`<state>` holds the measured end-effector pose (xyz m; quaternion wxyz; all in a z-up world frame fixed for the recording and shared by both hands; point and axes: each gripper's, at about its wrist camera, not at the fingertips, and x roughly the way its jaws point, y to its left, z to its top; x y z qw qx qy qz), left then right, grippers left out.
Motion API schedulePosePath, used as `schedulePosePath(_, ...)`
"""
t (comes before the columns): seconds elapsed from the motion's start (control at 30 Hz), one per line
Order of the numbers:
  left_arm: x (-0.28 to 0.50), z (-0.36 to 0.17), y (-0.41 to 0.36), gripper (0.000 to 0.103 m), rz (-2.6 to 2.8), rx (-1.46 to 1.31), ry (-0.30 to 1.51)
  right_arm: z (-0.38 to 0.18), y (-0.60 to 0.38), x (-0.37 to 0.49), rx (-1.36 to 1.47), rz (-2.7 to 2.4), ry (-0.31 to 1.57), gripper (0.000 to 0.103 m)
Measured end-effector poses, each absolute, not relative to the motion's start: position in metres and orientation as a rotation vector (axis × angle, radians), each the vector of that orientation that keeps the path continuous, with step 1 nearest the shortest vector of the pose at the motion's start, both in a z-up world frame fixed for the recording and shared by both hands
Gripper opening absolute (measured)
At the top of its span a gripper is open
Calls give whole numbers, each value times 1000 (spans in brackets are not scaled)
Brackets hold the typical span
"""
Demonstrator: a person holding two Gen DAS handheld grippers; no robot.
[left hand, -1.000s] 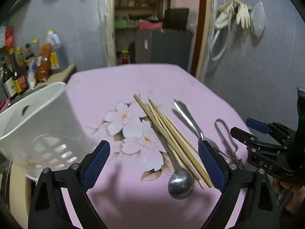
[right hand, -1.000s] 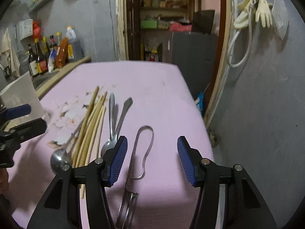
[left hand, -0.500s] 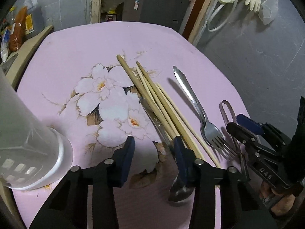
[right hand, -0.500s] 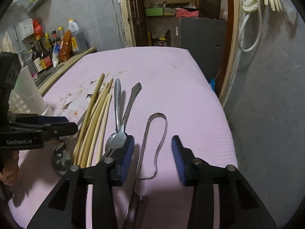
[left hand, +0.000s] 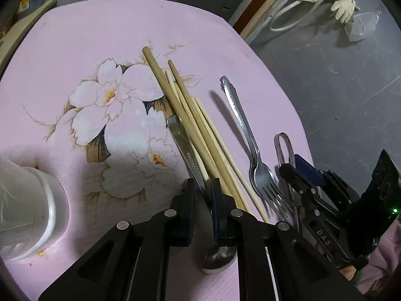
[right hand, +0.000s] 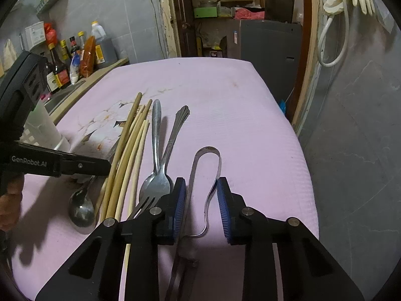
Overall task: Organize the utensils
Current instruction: 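Move the right tool to the metal peeler while the left tool reaches the metal spoon, then close the right tool on the peeler while the left tool grasps the spoon, then lift the peeler with the right tool while the left tool carries the spoon to the white holder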
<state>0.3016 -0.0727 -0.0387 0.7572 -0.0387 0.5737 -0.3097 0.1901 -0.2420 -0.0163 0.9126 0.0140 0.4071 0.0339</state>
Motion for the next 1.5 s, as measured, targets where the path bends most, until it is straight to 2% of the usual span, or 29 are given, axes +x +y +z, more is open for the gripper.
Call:
schedulePosePath(0.4,298,-34,-59,8,-672,-130,1304,-21,-229,195,-42,21,866,24)
schedulePosePath(0.67,271,-25,-48,2,-676,-148,1236,-20,-231,190,-36,40,853,19)
schedulePosePath(0.83,235,-1,-28,0,-673,-146,1090,-12,-238,170,53,125,784,19)
schedulePosePath(1.13,166,24,1,0,-540,-145,723,18,-218,129,23,183,522,19)
schedulePosePath(1.33,163,36,-8,0,-482,-215,534,40,-194,108,-42,192,306,19)
schedulePosePath(1.5,160,74,6,0,-441,-213,416,68,-180,110,-20,243,141,19)
